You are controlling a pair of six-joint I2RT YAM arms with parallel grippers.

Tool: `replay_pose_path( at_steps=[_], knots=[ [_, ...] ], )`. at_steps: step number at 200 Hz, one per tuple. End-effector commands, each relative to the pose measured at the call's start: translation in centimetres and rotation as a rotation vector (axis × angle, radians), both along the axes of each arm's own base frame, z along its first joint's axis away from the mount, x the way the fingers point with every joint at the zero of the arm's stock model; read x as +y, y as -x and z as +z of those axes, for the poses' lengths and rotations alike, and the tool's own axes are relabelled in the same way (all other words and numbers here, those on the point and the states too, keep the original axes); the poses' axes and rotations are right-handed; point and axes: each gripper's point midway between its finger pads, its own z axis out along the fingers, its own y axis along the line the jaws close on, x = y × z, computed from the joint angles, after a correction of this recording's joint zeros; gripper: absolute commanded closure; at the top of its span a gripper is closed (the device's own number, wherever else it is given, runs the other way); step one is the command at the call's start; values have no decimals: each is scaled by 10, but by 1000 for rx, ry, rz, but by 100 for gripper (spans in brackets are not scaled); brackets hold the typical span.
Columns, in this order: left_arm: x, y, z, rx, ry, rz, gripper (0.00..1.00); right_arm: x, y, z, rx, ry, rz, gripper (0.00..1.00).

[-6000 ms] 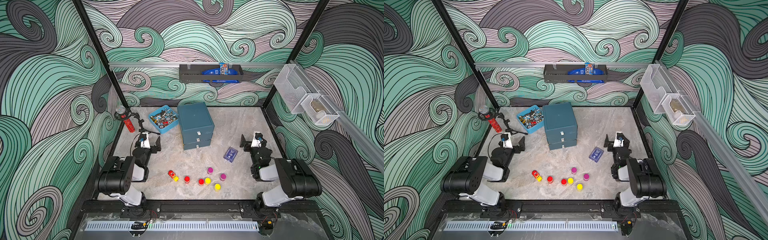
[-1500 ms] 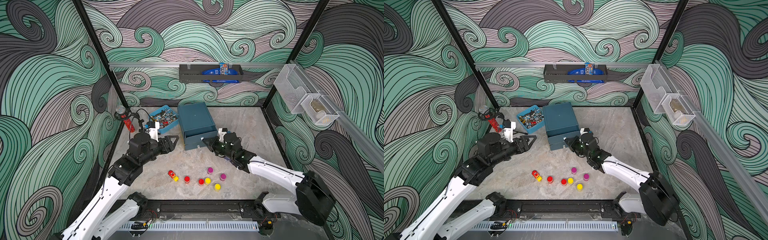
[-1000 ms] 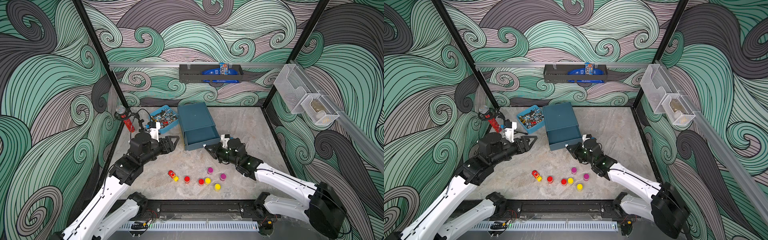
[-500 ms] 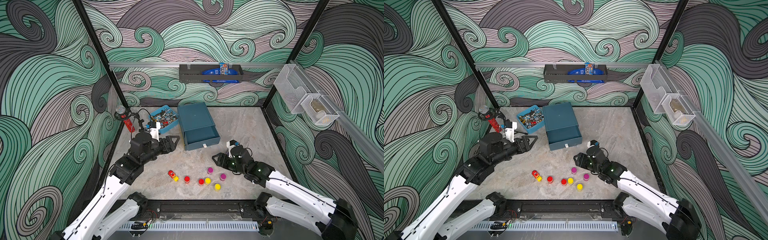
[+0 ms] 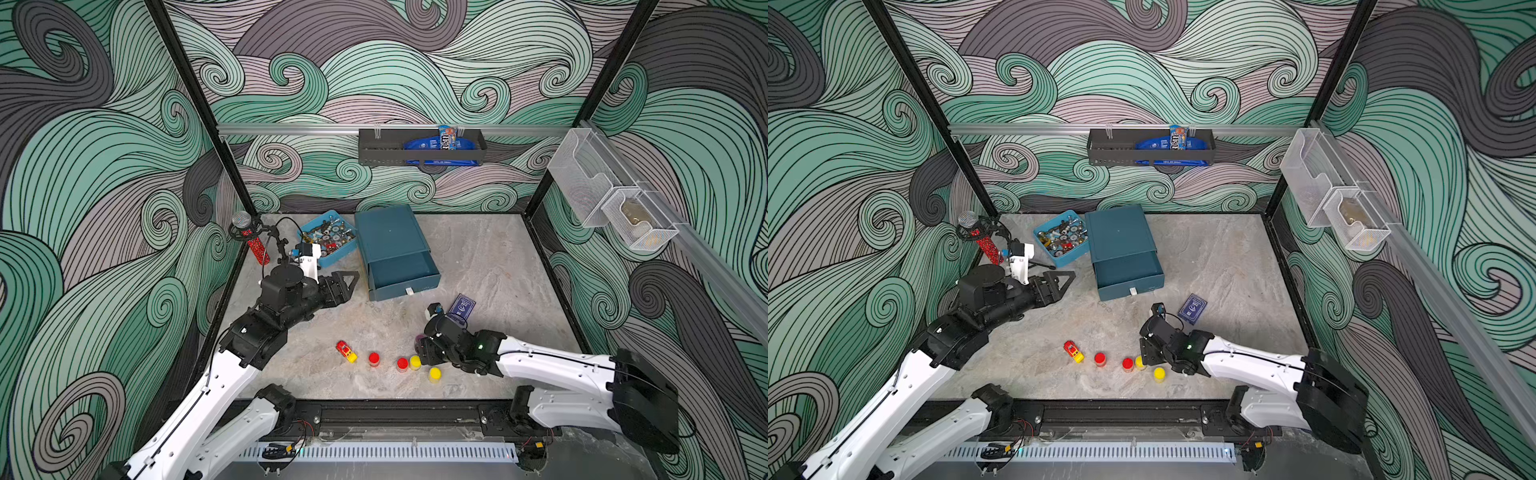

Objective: Put the paint cans in the drawer according to color
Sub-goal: Pick up the paint can at the center of the board, then place the paint can in the drawer.

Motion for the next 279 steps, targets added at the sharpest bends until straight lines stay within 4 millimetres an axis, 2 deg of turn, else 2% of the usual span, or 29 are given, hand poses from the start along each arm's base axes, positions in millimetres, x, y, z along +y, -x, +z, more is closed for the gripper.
replay_pose_path(
  at_steps=[1, 34, 65, 87, 109, 140, 165, 201, 216, 227, 239, 252, 267, 279],
  knots=[
    [-1, 1, 4, -8, -1, -6, 24, 12, -20, 11, -90, -8, -14, 27],
    [-2, 1, 4, -6, 3, -8, 24, 24, -25, -1, -70, 6, -4, 33],
    [-1, 0, 9, -16, 2, -6, 24, 25, -23, -11, -43, 29, 2, 43],
    [-1, 1, 9, -19, 3, -5, 24, 23, -23, -16, -34, 40, -3, 46],
    [0, 2, 9, -18, 5, -1, 24, 21, -23, -19, -26, 50, -9, 60],
    [0, 2, 9, -21, 6, -1, 24, 15, -22, -9, -39, 43, -28, 76],
    [0, 1, 8, -20, 4, 2, 24, -9, -23, 8, -54, 57, -93, 84],
    [1, -1, 9, -21, 2, 8, 24, -69, -32, 51, -74, 53, -264, 88],
    [1, -2, 10, -26, 3, 11, 24, -92, -40, 81, -105, 37, -324, 89],
    [1, -2, 11, -30, 4, 14, 24, -101, -50, 111, -150, 18, -342, 89],
    [2, -3, 13, -35, 2, 20, 24, -97, -64, 149, -207, 10, -322, 89],
    [3, -3, 14, -38, -1, 23, 24, -78, -83, 190, -246, -14, -278, 89],
    [3, -4, 15, -43, -3, 26, 24, -52, -103, 220, -263, -57, -224, 90],
    [3, -5, 17, -48, -3, 26, 24, -32, -117, 235, -254, -84, -187, 90]
  ],
)
